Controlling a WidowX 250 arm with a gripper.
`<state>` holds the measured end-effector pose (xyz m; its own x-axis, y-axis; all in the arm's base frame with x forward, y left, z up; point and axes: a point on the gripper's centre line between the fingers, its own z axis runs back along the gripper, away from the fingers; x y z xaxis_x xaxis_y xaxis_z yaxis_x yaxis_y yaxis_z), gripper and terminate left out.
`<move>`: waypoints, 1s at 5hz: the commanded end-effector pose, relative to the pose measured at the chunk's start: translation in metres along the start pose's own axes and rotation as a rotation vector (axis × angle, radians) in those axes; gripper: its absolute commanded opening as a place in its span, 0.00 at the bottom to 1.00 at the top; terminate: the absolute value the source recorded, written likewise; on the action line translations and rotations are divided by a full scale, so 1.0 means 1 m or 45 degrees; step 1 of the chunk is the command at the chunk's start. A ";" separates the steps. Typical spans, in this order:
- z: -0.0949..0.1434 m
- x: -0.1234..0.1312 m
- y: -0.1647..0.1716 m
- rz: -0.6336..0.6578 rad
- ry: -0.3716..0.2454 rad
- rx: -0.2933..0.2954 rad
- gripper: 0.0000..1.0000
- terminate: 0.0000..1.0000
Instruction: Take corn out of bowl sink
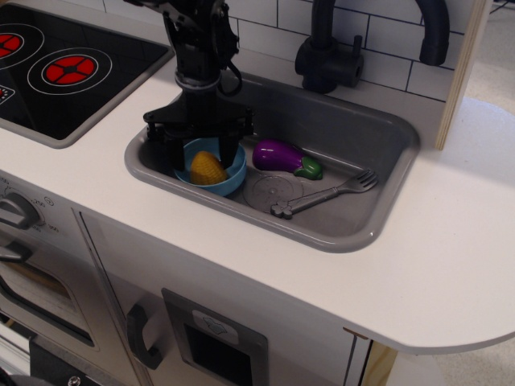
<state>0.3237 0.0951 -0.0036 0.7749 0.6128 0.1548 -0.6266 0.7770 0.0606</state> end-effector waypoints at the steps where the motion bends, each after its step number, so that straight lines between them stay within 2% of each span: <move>1: 0.011 0.001 0.005 -0.006 -0.076 0.022 0.00 0.00; 2: 0.025 0.006 0.010 0.030 -0.075 0.015 0.00 0.00; 3: 0.048 0.011 0.010 0.073 -0.087 -0.033 0.00 0.00; 5: 0.088 -0.005 -0.013 0.063 -0.001 -0.130 0.00 0.00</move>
<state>0.3152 0.0645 0.0570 0.7522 0.6548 0.0736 -0.6561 0.7546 -0.0083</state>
